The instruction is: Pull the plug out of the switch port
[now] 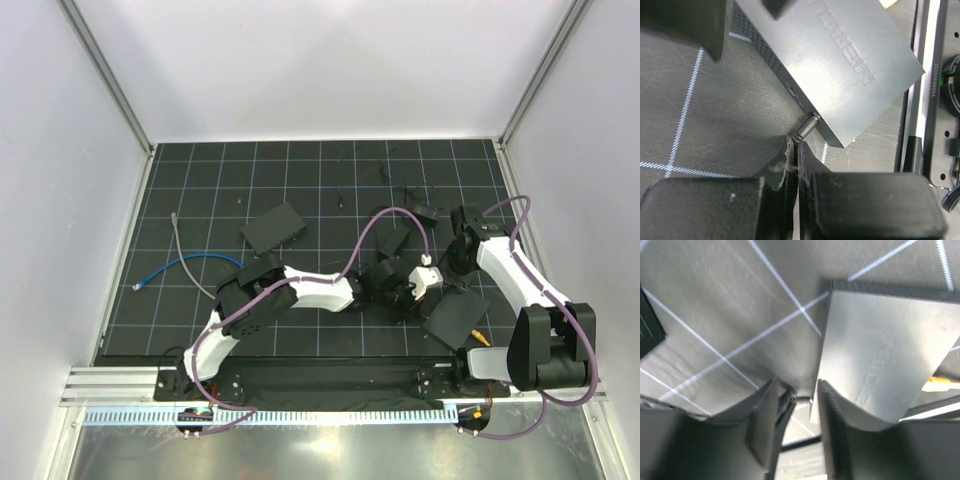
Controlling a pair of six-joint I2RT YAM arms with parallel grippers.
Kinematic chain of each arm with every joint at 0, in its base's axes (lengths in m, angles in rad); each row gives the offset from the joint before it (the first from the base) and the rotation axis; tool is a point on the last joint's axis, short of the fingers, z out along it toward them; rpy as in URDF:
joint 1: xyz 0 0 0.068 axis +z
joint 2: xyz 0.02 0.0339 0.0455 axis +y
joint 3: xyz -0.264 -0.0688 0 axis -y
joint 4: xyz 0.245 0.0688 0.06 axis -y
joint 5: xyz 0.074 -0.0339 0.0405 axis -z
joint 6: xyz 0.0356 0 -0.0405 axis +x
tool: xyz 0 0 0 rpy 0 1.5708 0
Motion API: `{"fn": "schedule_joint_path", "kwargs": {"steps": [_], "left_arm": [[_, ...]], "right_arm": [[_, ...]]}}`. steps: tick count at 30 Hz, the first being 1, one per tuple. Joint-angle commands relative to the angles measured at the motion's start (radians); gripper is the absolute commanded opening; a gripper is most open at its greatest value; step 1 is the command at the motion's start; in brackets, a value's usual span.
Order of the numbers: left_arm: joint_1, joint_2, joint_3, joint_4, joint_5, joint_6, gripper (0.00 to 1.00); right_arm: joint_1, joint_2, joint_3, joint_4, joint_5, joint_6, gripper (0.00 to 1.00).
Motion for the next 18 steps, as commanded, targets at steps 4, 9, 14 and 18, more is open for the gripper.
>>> {"fn": "schedule_joint_path", "kwargs": {"steps": [4, 9, 14, 18], "left_arm": [[0.043, -0.032, 0.001, -0.041, 0.05, -0.016, 0.0], [0.109, -0.026, -0.026, 0.026, 0.075, -0.137, 0.0], [0.112, -0.037, -0.043, 0.039, 0.066, -0.14, 0.0], [0.112, -0.039, -0.043, 0.039, 0.065, -0.139, 0.0]], "right_arm": [[0.005, -0.08, 0.026, -0.085, -0.087, -0.052, 0.55], [0.004, -0.123, -0.016, -0.085, -0.108, 0.069, 0.52], [0.002, -0.116, 0.045, -0.179, 0.229, 0.146, 0.53], [-0.032, -0.082, 0.066, -0.133, 0.249, 0.133, 0.58]]}}
